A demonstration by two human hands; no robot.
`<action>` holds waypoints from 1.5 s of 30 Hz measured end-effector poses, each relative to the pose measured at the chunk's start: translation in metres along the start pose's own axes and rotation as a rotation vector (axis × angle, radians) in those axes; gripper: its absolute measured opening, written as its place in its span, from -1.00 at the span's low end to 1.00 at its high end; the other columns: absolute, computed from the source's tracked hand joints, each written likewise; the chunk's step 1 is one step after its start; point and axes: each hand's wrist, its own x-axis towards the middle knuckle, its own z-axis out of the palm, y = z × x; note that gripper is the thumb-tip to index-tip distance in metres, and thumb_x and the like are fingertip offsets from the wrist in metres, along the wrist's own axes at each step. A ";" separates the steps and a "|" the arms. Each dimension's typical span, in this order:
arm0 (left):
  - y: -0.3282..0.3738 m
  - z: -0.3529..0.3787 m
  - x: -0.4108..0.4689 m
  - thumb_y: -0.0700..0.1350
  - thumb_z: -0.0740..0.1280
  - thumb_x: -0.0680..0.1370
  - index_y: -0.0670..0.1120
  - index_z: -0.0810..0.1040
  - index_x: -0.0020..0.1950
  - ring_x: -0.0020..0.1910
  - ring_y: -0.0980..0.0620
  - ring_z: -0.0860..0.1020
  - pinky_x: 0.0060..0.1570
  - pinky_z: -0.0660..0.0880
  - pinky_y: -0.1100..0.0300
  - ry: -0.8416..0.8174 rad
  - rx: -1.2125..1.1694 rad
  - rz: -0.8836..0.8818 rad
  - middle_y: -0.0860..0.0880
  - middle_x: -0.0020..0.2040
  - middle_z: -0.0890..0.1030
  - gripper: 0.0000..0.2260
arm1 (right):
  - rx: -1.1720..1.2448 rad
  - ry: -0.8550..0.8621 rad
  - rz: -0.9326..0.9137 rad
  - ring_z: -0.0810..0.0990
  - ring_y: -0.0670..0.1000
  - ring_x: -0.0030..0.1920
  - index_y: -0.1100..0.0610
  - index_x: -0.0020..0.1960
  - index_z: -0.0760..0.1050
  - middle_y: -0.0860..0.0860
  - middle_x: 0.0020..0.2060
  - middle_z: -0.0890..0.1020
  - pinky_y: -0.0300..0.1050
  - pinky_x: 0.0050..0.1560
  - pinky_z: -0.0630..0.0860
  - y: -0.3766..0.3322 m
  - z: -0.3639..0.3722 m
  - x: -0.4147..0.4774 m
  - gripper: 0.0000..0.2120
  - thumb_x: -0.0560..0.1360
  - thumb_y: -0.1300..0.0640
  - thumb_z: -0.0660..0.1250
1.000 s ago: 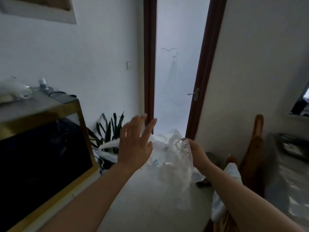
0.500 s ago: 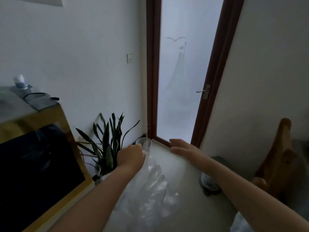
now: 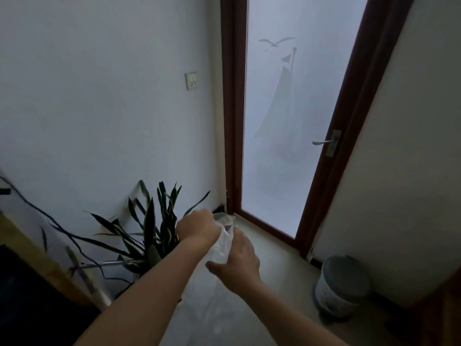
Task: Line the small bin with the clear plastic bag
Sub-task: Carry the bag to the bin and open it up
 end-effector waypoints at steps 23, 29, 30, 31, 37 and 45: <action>-0.086 0.041 0.302 0.44 0.31 0.24 0.01 0.62 -0.51 -0.34 0.19 0.51 -0.14 0.40 0.17 -0.581 -0.703 0.092 0.17 -0.48 0.60 -0.50 | 0.279 -0.376 0.217 0.47 -0.10 -0.48 0.06 -0.36 0.63 -0.04 -0.49 0.53 -0.31 -0.40 0.45 0.035 -0.070 0.326 -0.53 0.21 -0.37 0.42; -0.068 0.070 0.365 0.48 0.37 0.18 -0.02 0.63 -0.49 -0.57 0.27 0.46 -0.30 0.38 0.23 -0.600 -0.747 0.036 0.12 -0.58 0.52 -0.46 | 0.482 -0.420 0.254 0.46 -0.03 -0.49 0.12 -0.39 0.48 0.12 -0.38 0.49 -0.17 -0.35 0.50 0.051 -0.078 0.402 -0.60 0.44 -0.17 0.38; -0.063 0.075 0.376 0.49 0.38 0.17 -0.04 0.65 -0.43 -0.59 0.25 0.43 -0.36 0.38 0.25 -0.602 -0.750 0.027 0.12 -0.59 0.51 -0.43 | 0.501 -0.431 0.257 0.47 -0.04 -0.51 0.09 -0.45 0.51 0.08 -0.43 0.52 -0.18 -0.37 0.51 0.056 -0.079 0.418 -0.59 0.47 -0.13 0.36; -0.058 0.081 0.386 0.49 0.39 0.15 -0.07 0.66 -0.37 -0.58 0.22 0.43 -0.39 0.38 0.29 -0.605 -0.762 0.009 0.12 -0.57 0.50 -0.41 | 0.518 -0.435 0.260 0.49 -0.05 -0.52 0.06 -0.50 0.54 0.02 -0.49 0.52 -0.20 -0.40 0.53 0.060 -0.080 0.433 -0.57 0.49 -0.10 0.35; -0.020 0.117 0.437 0.30 0.58 0.07 0.07 0.66 -0.04 -0.07 0.14 0.63 -0.10 0.50 0.28 -0.727 -0.863 -0.115 0.08 -0.08 0.70 -0.45 | 0.591 -0.374 0.306 0.49 -0.04 -0.60 0.04 -0.61 0.49 -0.09 -0.65 0.43 -0.25 -0.55 0.45 0.095 -0.080 0.525 -0.46 0.53 -0.06 0.29; 0.014 0.188 0.456 -0.01 0.38 0.46 -0.01 0.57 0.02 -0.12 0.08 0.54 -0.08 0.48 0.16 -0.847 -0.733 -0.369 0.02 -0.08 0.57 -0.83 | 0.521 -0.445 0.373 0.51 0.01 -0.48 0.07 -0.48 0.44 -0.01 -0.52 0.40 -0.17 -0.40 0.54 0.149 -0.058 0.614 -0.56 0.48 -0.14 0.33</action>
